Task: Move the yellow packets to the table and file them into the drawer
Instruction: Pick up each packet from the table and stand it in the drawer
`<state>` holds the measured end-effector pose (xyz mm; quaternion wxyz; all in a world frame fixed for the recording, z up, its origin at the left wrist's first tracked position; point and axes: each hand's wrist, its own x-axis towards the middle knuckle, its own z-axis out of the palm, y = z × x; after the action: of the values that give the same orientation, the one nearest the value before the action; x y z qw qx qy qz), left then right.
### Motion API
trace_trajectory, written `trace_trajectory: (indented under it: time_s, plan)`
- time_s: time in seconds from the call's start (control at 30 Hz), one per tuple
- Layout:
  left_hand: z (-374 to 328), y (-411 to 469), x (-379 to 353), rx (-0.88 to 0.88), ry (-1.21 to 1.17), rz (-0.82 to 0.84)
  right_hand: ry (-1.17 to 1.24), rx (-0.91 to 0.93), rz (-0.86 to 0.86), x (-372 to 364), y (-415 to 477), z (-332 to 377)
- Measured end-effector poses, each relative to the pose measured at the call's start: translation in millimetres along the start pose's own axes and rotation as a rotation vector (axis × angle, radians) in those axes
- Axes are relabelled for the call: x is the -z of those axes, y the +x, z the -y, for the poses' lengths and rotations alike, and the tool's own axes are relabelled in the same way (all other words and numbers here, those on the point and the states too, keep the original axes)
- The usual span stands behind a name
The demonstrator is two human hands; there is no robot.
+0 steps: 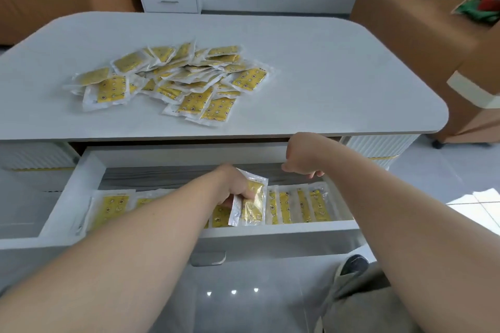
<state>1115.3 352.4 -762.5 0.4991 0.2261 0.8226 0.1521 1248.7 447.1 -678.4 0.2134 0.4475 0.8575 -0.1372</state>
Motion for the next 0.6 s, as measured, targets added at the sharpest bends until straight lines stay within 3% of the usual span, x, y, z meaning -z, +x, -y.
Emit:
trace_trajectory:
  time_s: [0.2, 0.4, 0.6]
  plan:
    - [-3.5, 9.0, -17.7, -0.057, 0.124, -0.089, 0.046, 0.014, -0.026, 5.4, 4.4, -4.5]
    - [-6.3, -7.2, -19.9, -0.177, 0.745, -0.29, 0.053, 0.071, -0.059, 13.4, 5.1, 4.9]
    - [-26.0, -31.1, -1.5, -0.298, 1.049, -0.321, 0.138, 0.061, -0.088, 23.5, 8.6, 12.5]
